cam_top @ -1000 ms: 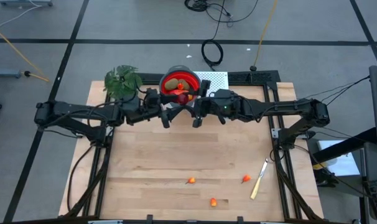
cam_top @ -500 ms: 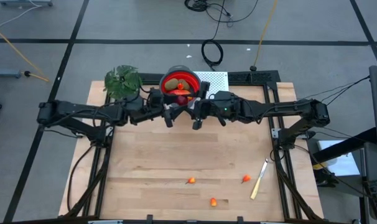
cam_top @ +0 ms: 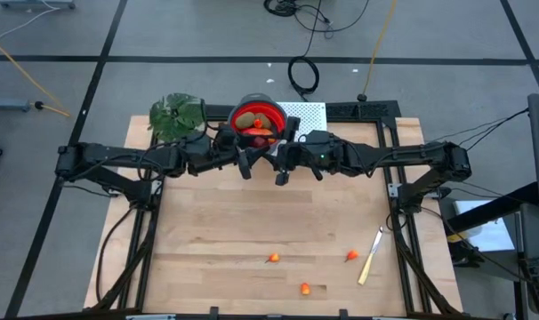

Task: Pick & Place Fruit
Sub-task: Put the pomegranate into the red strainer bowl

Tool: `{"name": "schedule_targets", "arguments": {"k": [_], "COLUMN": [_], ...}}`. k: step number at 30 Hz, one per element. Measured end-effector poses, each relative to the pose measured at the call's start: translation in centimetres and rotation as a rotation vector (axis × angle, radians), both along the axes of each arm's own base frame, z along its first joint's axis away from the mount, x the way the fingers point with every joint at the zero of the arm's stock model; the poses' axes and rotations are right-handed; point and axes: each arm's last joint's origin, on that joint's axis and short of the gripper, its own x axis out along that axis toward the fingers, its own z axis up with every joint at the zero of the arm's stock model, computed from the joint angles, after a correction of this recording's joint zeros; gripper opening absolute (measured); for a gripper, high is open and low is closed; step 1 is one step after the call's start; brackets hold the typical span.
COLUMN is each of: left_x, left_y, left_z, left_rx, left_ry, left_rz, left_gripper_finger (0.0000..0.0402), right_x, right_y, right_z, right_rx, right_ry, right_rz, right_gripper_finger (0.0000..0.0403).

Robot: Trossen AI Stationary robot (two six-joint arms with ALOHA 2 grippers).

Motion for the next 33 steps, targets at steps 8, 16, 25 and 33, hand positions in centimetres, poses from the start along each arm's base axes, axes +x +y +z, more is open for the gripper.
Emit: {"name": "schedule_targets", "arguments": {"k": [8,16,25,33], "left_x": [0.0,0.0,-0.1,-0.3], "left_y": [0.0,0.0,0.3,1.6], "left_z": [0.0,-0.4,-0.6,-1.0], "left_rx": [-0.006,-0.008,-0.002,-0.006], "left_ry": [0.002,0.038,0.063,0.1], "left_rz": [-0.001,0.012,0.055,0.101], "left_gripper_finger": [0.0183,0.0198,0.0188,0.0193], "right_x": [0.0,0.0,-0.2,-0.4], "right_y": [0.0,0.0,-0.3,-0.2], "right_z": [-0.2,-0.4,-0.7,-1.3], "right_rx": [0.001,0.009,0.036,0.098], "right_ry": [0.018,0.035,0.051,0.096], "right_rz": [0.003,0.0,-0.125,-0.152], "right_gripper_finger": [0.021,0.0227,0.0265,0.0308]}}
